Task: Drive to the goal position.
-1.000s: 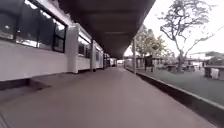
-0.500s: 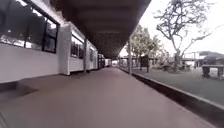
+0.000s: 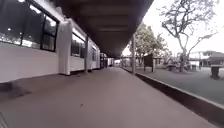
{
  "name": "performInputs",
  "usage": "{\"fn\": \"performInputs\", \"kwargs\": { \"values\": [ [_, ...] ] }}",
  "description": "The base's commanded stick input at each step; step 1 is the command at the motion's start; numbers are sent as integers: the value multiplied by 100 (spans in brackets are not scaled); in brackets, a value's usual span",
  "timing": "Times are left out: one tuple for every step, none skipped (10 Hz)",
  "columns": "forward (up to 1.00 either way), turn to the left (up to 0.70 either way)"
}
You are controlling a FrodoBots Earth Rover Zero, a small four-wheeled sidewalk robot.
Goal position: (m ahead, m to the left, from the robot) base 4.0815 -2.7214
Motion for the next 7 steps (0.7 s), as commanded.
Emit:
{"fn": "performInputs", "kwargs": {
  "values": [
    [69,-4],
    [69,0],
    [69,4],
    [69,6],
    [69,6],
    [69,6],
    [69,6]
  ]
}}
